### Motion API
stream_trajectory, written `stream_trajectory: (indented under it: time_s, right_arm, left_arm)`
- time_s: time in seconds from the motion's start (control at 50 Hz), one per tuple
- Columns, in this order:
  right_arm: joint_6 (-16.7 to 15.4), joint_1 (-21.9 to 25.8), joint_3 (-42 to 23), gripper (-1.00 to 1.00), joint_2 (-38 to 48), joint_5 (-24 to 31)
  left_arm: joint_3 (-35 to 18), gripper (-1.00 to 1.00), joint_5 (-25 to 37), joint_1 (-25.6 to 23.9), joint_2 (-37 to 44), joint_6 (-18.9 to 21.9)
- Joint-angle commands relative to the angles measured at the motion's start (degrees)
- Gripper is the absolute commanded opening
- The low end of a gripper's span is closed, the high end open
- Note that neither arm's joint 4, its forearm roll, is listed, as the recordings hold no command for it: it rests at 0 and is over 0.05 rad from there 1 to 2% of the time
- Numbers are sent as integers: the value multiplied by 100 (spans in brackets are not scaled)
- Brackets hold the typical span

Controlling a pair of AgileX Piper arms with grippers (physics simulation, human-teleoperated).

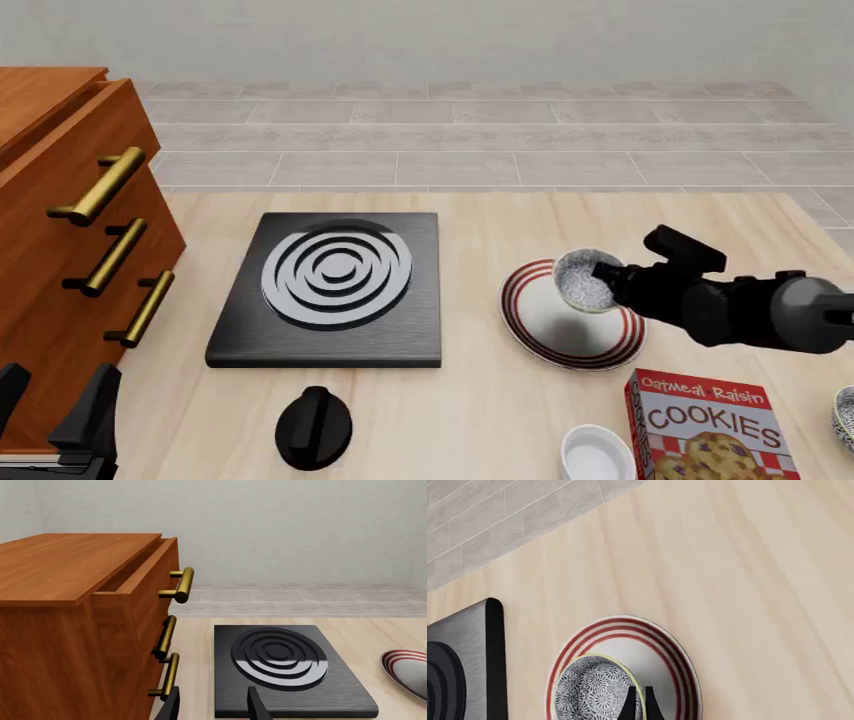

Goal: Pick the akita bowl on the cookies box and place it on the plate.

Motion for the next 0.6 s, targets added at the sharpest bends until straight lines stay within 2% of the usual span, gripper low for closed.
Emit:
stream_trajectory:
  time_s: [0.02, 0.6]
  right_arm:
    - [24, -10, -14, -100, 154, -141]
    - [-76, -20, -10, -100, 366, -158]
  left_arm:
    - [0, 100, 0, 0, 0, 0]
    - [0, 100, 0, 0, 0, 0]
